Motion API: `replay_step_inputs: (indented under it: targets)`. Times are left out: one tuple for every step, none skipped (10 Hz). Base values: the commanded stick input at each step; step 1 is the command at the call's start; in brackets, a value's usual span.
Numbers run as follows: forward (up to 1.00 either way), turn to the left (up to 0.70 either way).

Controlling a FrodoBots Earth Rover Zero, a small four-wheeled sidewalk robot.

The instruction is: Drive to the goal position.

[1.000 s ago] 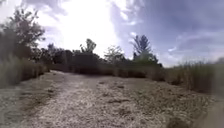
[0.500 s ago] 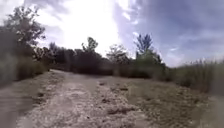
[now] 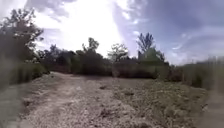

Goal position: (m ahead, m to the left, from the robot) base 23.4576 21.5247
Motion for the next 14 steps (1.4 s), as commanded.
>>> replay_step_inputs:
  targets:
    - [1.00,0.00]
    - [1.00,0.00]
    - [1.00,0.00]
    - [1.00,0.00]
    - [1.00,0.00]
    - [1.00,0.00]
    - [1.00,0.00]
    - [1.00,0.00]
    - [1.00,0.00]
    - [1.00,0.00]
    - [1.00,0.00]
    - [1.00,0.00]
    - [1.00,0.00]
    - [1.00,0.00]
